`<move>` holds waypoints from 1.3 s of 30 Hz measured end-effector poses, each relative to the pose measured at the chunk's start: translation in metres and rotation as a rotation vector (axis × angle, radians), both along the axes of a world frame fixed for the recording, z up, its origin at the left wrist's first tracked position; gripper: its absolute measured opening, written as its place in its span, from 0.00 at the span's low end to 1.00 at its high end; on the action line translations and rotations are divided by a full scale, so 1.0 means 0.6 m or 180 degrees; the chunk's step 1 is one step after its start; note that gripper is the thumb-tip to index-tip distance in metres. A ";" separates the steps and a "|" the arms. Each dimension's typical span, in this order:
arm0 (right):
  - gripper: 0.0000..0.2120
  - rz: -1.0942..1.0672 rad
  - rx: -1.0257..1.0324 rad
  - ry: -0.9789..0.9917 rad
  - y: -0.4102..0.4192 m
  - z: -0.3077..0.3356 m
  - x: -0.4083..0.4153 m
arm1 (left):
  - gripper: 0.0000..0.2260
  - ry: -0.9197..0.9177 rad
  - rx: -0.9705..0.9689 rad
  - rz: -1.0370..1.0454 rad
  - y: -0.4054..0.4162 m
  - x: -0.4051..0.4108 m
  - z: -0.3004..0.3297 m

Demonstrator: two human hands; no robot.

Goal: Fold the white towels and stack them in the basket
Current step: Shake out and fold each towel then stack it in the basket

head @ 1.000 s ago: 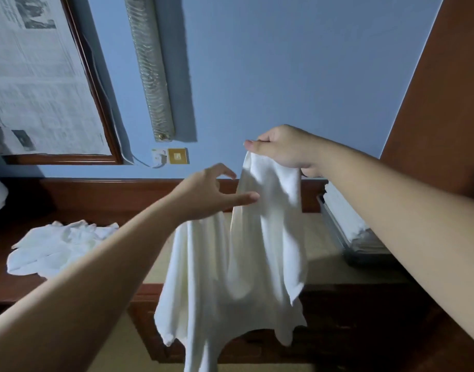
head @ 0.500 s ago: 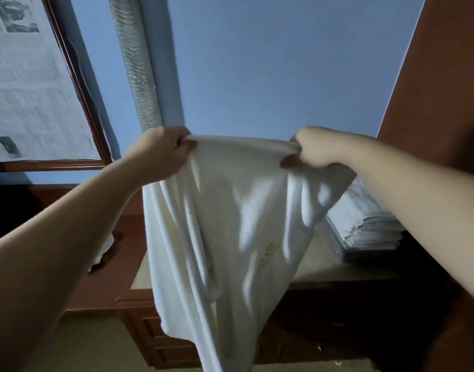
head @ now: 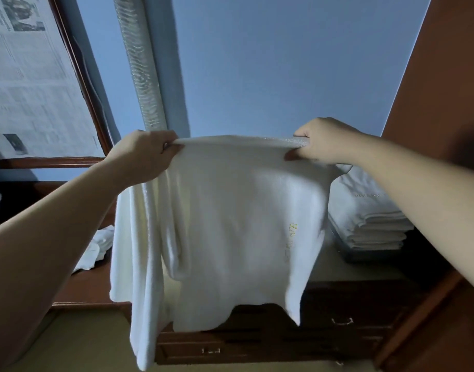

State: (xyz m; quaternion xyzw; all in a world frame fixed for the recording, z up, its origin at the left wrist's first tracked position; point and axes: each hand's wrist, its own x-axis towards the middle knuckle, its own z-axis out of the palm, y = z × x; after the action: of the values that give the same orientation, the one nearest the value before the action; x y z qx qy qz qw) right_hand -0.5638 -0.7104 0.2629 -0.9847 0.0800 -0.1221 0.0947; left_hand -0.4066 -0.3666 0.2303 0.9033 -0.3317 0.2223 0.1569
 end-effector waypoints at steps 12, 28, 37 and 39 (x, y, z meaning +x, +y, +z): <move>0.16 -0.0159 -0.0335 0.0046 -0.004 -0.035 0.026 | 0.19 0.0491 -0.0364 0.0203 -0.018 -0.017 -0.011; 0.12 -0.0944 0.2411 -0.0461 0.009 -0.180 0.067 | 0.21 0.1077 0.0352 -0.1307 -0.096 -0.101 -0.095; 0.06 -0.0944 0.2080 -0.1375 -0.027 -0.161 0.064 | 0.15 0.1341 0.0818 -0.1061 -0.055 -0.067 -0.109; 0.14 -0.0856 0.2157 -0.1345 -0.029 -0.149 0.061 | 0.23 0.1662 0.1240 -0.0847 -0.043 -0.064 -0.105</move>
State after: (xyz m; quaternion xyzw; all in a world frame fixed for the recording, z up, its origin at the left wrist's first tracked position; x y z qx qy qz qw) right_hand -0.5274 -0.7281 0.1737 -0.8320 0.2222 -0.2994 0.4107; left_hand -0.4452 -0.3924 0.1674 0.8915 -0.4314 -0.1061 0.0887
